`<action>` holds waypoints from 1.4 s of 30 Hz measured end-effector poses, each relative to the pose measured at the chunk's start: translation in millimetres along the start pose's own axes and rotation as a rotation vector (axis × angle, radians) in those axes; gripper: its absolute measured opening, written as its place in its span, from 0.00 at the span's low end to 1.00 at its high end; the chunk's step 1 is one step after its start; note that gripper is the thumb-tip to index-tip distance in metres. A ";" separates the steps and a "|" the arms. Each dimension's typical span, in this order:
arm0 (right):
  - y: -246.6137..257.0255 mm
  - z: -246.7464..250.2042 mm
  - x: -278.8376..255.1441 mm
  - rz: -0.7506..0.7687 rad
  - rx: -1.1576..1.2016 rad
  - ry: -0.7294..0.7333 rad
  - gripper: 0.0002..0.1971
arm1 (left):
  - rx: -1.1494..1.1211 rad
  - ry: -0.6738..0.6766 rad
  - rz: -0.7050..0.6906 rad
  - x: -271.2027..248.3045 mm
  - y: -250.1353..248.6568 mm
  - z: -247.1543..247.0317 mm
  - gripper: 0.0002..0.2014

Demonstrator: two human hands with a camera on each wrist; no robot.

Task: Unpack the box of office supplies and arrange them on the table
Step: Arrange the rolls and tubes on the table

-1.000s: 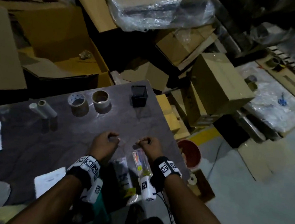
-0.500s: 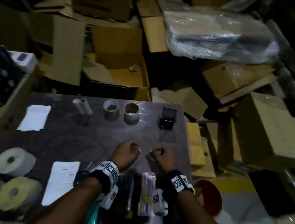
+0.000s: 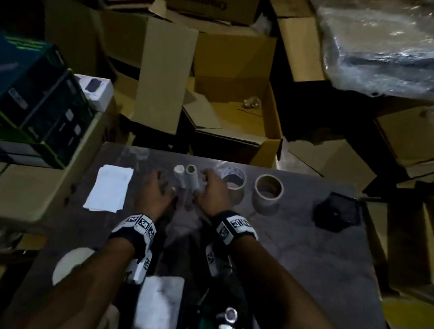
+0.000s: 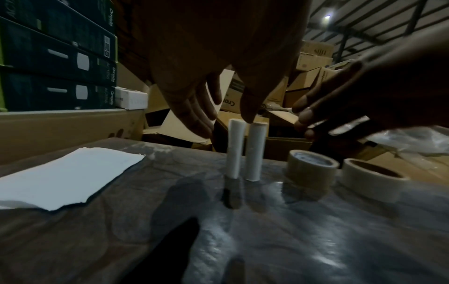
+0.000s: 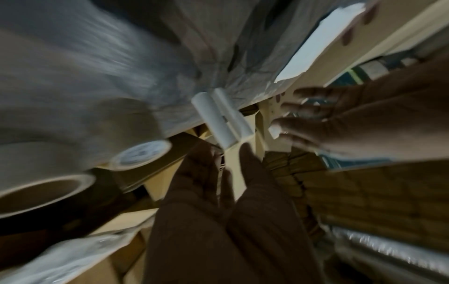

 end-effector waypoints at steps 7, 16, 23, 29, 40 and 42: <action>3.6 -52.3 80.5 0.035 -0.284 0.046 0.24 | -0.282 0.088 -0.040 34.9 73.1 -49.0 0.45; -15.2 -13.2 32.1 -0.093 -0.116 -0.100 0.12 | 0.033 0.161 -0.130 59.5 20.9 -57.4 0.09; -51.7 59.1 -24.7 -0.294 0.062 -0.183 0.19 | -0.235 0.138 -0.087 38.8 -47.8 -53.6 0.21; -112.9 133.4 -108.6 -0.431 0.242 -0.368 0.27 | -0.357 0.345 -0.210 -36.7 -142.9 -101.4 0.18; -313.7 307.7 -319.7 -0.579 0.194 -0.609 0.19 | -0.362 0.520 -0.330 -275.6 -288.0 -301.2 0.13; -364.2 330.0 -364.1 -0.622 0.241 -0.590 0.17 | -0.352 0.521 -0.309 -322.9 -300.2 -348.3 0.13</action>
Point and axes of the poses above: each hand's wrist, its own x-axis towards the middle knuckle, its own z-axis out of the back of the hand, y = z × x, the point moved 6 cm from there along x, towards the middle knuckle, and after that the axes turned 9 degrees about -x, right-handed, at the moved point
